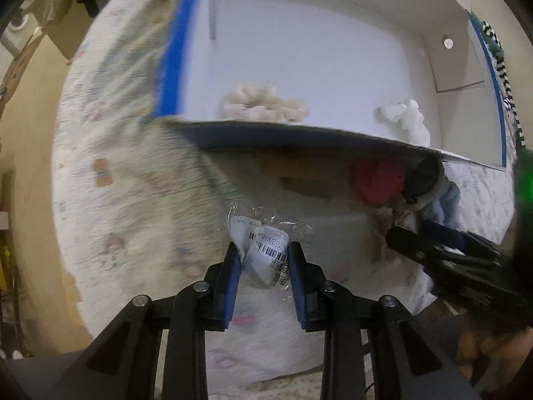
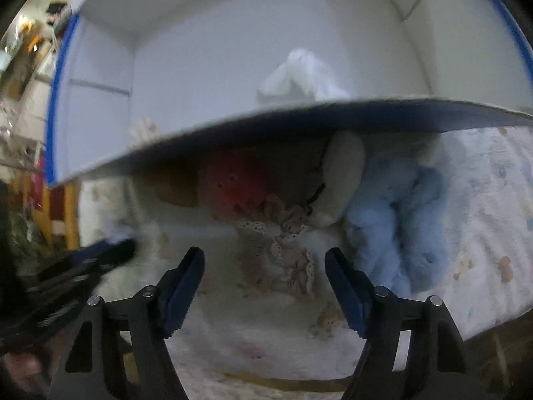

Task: Organize soft objects
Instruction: 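Grasp the clear plastic bag with the left gripper while the right gripper grasps the beige lace scrunchie, then carry the bag and beige scrunchie over the box with both grippers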

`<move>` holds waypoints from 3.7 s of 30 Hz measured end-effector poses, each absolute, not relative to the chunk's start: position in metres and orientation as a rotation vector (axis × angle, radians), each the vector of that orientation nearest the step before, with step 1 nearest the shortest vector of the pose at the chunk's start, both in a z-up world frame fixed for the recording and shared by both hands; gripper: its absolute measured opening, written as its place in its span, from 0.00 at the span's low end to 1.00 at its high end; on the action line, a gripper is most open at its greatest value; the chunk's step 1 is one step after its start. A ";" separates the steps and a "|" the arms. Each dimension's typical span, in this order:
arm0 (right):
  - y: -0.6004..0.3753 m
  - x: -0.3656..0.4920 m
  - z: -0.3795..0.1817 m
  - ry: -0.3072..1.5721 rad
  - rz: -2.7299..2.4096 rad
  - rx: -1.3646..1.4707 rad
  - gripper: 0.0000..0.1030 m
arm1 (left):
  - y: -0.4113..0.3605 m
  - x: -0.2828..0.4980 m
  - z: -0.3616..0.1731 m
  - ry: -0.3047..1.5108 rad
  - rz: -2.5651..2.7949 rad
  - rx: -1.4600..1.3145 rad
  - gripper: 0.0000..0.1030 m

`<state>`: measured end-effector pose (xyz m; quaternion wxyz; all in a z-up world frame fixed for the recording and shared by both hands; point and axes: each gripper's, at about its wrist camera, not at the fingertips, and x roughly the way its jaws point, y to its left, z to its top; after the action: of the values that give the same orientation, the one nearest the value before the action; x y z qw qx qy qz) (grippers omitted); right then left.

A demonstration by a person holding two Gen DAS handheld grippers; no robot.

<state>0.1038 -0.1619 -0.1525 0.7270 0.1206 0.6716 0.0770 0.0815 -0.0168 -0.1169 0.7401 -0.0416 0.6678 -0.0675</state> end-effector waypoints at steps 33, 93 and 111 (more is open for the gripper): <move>-0.138 0.054 -0.075 1.332 0.376 0.309 0.20 | 0.017 0.043 -0.065 1.328 -0.072 -0.142 0.25; -0.201 0.180 -0.078 1.184 0.202 0.350 0.21 | -0.051 0.169 -0.059 1.092 -0.134 -0.004 0.25; -0.202 0.177 -0.076 1.157 0.211 0.356 0.28 | -0.045 0.168 -0.059 1.088 -0.121 -0.039 0.25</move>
<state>0.1775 -0.2021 -0.0758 0.8170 0.1668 0.5429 0.0991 0.1683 -0.0450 -0.0587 0.8538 -0.0185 0.5171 -0.0577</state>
